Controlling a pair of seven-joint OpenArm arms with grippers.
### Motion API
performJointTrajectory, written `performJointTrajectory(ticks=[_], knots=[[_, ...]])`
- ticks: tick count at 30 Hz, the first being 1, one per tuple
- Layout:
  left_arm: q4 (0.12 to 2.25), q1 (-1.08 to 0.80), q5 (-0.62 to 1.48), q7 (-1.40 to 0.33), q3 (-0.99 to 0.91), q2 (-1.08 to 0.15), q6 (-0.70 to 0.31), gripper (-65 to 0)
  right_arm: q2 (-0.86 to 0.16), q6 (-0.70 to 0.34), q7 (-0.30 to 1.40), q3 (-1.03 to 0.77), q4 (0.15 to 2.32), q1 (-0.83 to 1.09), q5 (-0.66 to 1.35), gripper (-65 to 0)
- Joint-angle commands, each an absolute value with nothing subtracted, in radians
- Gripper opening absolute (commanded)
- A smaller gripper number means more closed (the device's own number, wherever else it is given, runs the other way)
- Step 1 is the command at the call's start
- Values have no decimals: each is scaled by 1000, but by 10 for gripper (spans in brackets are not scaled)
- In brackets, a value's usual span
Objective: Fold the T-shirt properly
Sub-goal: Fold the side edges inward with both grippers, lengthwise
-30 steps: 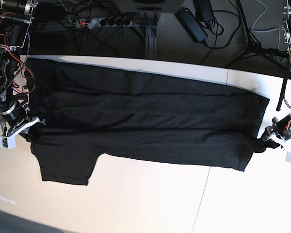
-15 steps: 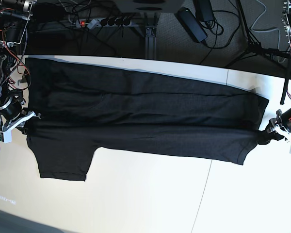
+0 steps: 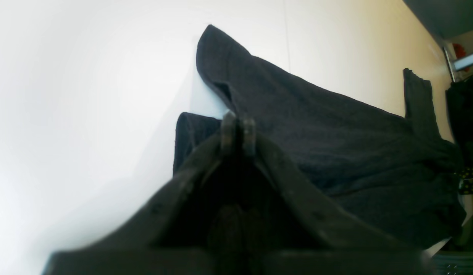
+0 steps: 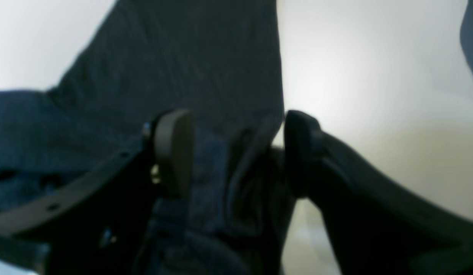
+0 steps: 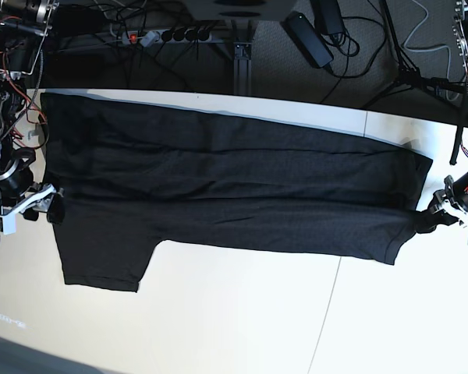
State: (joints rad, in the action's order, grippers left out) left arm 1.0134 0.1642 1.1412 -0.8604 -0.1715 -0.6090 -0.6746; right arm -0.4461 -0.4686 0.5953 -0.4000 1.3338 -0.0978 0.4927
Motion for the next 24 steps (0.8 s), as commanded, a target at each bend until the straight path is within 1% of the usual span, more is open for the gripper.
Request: performJointTrajectory(ticks=[1, 5, 13, 17, 24], knots=[[1030, 185, 1163, -842, -179, -629, -698, -650, -468, -520, 565, -411, 1348, -136, 498, -277], [1030, 185, 1163, -842, -179, -629, -698, -650, -468, -519, 561, -410, 1267, -246, 451, -277], [1031, 185, 1163, -851, -179, -629, -698, -650, -468, -516, 511, -410, 865, -508, 382, -277], [1031, 185, 1163, -858, -179, -629, -698, -650, -469, -516, 508, -411, 719, -552, 355, -277], [1052, 185, 1163, -858, -179, -629, -698, -650, -465, -513, 496, -410, 571, -553, 356, -277]])
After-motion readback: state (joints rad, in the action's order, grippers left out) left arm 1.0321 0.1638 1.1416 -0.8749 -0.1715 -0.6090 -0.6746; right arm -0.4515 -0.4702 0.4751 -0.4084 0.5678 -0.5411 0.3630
